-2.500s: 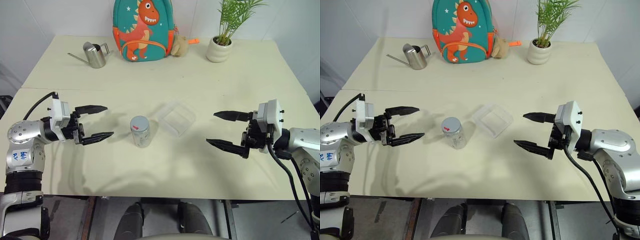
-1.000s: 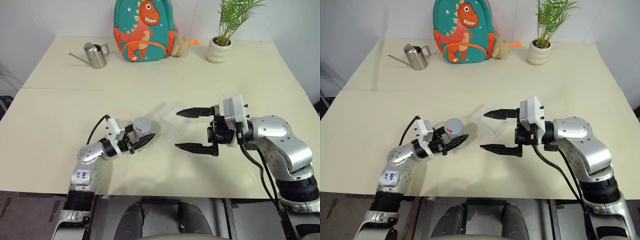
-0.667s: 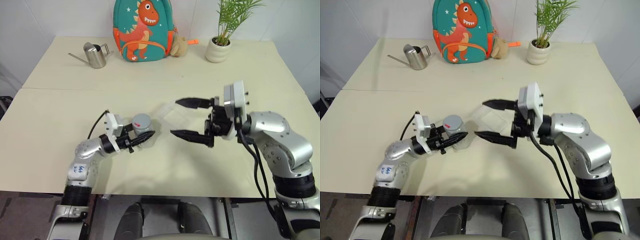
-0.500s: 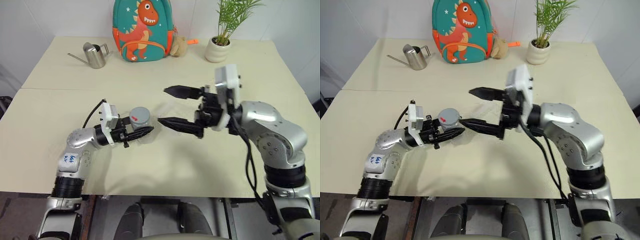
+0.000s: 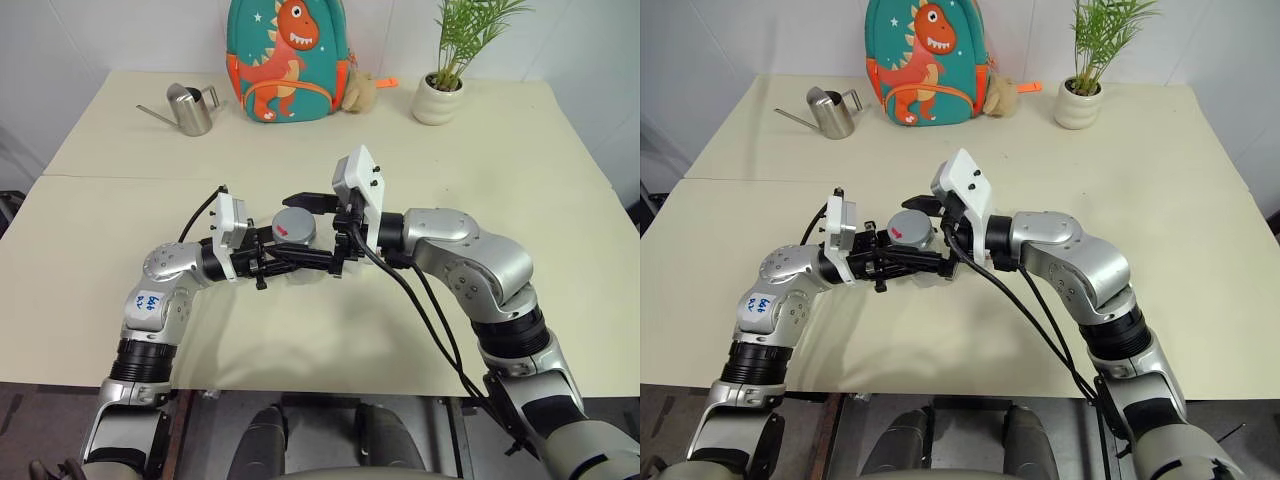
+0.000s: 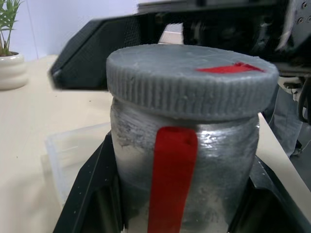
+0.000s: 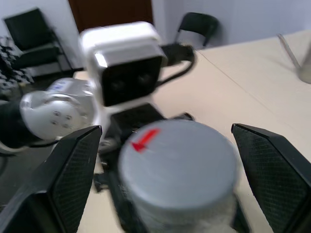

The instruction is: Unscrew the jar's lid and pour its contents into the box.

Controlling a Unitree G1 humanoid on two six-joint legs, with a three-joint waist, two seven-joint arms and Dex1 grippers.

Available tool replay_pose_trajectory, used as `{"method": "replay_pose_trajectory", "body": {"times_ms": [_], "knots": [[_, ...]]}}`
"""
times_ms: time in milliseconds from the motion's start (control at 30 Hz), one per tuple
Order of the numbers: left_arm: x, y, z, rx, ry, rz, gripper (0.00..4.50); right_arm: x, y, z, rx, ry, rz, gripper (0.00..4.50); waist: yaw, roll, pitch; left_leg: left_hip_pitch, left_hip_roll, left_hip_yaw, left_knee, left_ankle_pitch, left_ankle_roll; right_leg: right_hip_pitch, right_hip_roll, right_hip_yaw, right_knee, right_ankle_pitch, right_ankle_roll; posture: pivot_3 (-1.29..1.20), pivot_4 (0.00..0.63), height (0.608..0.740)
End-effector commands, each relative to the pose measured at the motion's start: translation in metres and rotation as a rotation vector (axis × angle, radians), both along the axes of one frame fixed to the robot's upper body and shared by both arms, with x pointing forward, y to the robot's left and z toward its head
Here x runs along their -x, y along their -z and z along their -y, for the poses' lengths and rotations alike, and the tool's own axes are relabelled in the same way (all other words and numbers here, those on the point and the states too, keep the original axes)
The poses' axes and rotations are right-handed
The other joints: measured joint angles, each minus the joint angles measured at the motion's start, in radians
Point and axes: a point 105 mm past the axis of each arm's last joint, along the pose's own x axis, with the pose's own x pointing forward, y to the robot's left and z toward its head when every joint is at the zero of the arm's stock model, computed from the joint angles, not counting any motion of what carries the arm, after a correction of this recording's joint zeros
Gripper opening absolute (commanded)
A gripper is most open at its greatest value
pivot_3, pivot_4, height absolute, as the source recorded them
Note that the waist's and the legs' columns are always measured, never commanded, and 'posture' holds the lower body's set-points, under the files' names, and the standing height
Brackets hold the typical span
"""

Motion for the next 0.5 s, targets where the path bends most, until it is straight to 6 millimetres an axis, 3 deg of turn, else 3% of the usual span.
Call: {"method": "replay_pose_trajectory", "body": {"times_ms": [33,267,367,500], "knots": [[0.0009,-0.0099,0.0008,0.016,0.004,0.041,1.95,0.0014,-0.0141,-0.0007,-0.050,0.000,0.049,4.50,-0.001,0.000,0.000,0.000,0.000,0.000,0.000,0.000,0.000,0.000,0.000,0.000,0.000,0.000,0.000,0.00,0.150,0.740],[0.0000,-0.0087,-0.0017,0.015,-0.010,0.040,1.95,0.0017,-0.0187,0.0001,-0.087,-0.001,0.047,4.50,-0.001,0.000,0.000,0.000,0.000,0.000,0.000,0.000,0.000,0.000,0.000,0.000,0.000,0.000,0.000,0.00,0.150,0.740],[-0.0005,-0.0092,-0.0017,0.016,-0.013,0.042,1.95,0.0039,-0.0165,0.0001,-0.087,-0.010,0.042,3.90,-0.001,0.000,0.000,0.000,0.000,0.000,0.000,0.000,0.000,0.000,0.000,0.000,0.000,0.000,0.000,0.00,0.150,0.740],[-0.0003,-0.0110,-0.0013,0.024,-0.012,0.046,1.95,0.0058,-0.0134,-0.0001,-0.085,-0.021,0.037,2.56,-0.001,0.000,0.000,0.000,0.000,0.000,0.000,0.000,0.000,0.000,0.000,0.000,0.000,0.000,0.000,0.00,0.150,0.740]]}}
